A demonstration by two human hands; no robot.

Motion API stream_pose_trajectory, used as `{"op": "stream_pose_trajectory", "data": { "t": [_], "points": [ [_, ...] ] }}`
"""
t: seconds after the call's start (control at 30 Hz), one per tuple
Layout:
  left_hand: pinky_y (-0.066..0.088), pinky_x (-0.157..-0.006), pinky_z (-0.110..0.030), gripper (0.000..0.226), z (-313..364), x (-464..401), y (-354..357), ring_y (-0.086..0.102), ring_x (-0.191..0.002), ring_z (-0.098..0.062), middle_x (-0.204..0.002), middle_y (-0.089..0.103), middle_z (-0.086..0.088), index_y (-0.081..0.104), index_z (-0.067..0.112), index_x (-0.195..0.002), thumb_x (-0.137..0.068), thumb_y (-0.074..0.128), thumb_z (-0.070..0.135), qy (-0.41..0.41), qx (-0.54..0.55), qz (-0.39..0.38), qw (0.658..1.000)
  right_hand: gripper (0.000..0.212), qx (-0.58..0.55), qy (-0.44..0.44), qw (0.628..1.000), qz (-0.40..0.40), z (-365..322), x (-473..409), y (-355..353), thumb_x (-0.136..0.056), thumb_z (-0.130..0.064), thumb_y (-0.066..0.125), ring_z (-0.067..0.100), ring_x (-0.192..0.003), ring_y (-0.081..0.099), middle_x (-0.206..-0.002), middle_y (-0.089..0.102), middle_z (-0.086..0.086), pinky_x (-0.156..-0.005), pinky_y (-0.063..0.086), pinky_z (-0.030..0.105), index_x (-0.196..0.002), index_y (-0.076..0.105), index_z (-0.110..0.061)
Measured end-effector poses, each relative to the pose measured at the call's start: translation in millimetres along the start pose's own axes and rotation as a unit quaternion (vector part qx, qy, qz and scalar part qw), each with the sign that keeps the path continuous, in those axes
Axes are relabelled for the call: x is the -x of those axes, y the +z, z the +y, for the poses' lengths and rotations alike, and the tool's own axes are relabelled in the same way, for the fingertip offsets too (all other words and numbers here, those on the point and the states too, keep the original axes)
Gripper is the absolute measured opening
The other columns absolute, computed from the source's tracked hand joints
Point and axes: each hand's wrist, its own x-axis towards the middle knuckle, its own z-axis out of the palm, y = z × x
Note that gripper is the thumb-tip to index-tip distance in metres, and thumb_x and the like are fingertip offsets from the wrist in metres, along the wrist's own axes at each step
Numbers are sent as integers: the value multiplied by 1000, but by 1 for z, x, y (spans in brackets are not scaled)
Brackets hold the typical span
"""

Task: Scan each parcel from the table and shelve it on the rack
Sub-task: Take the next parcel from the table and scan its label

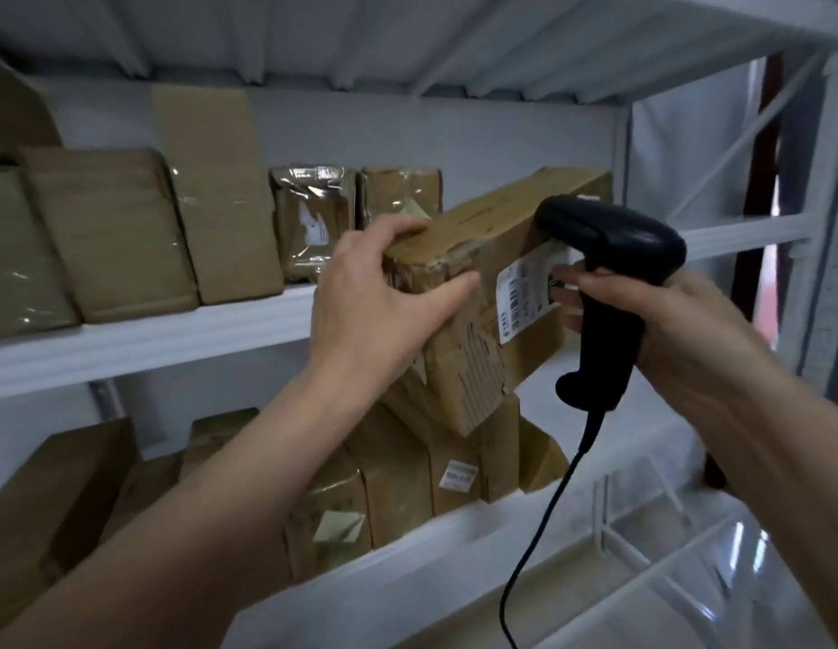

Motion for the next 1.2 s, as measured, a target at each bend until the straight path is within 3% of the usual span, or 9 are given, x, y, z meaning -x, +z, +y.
{"op": "stream_pose_trajectory", "data": {
  "t": [0.2,0.37,0.57,0.73,0.9,1.03,1.2],
  "points": [
    [56,-86,-31,54,41,-61,31,60,-100,-4,-108,64,14,64,32,-115,-68,81,51,-30,10,58,998,25,-53,-41,997,-46,-31,-76,-25,-83,-9,67,19,-101,69,-109,72,8,-88,54,36,-107,64,-12],
    [55,-89,-35,48,59,-100,65,61,-100,-8,-108,64,11,61,32,-114,-72,78,45,-43,-14,92,995,16,-107,-14,991,-75,-40,-135,-34,-84,-2,65,23,-97,70,-99,71,9,-84,58,35,-99,65,-7],
    [52,-93,-36,60,68,-130,91,56,-108,-13,-122,55,1,55,31,-122,-69,79,43,-39,-66,42,996,15,-189,76,972,-114,-30,-191,-36,-86,-4,63,25,-95,68,-103,67,13,-86,57,36,-101,61,-6],
    [48,-95,-29,58,67,-140,104,51,-107,-12,-122,48,2,56,28,-123,-72,81,39,-19,-110,55,992,14,-185,123,966,-130,-17,-215,-36,-86,-7,65,24,-92,68,-112,68,19,-70,60,27,-99,63,-2],
    [38,-79,-13,51,70,-152,119,45,-97,-8,-114,38,7,54,29,-123,-79,76,41,4,-176,104,979,11,-180,128,965,-144,-1,-221,-39,-85,-5,65,25,-90,71,-104,72,17,-74,59,31,-95,64,-1],
    [44,-86,-29,52,70,-163,131,51,-109,-16,-124,41,2,53,27,-123,-80,74,47,45,-264,137,954,21,-179,132,962,-156,9,-222,-41,-84,-5,67,26,-90,72,-98,74,15,-78,58,33,-105,63,-1],
    [47,-85,-35,56,49,-169,142,50,-112,-21,-127,43,-4,53,23,-122,-79,74,51,10,-316,159,935,19,-172,136,962,-165,15,-219,-45,-84,-4,67,26,-89,73,-96,74,15,-81,57,34,-102,64,-2]
  ]
}}
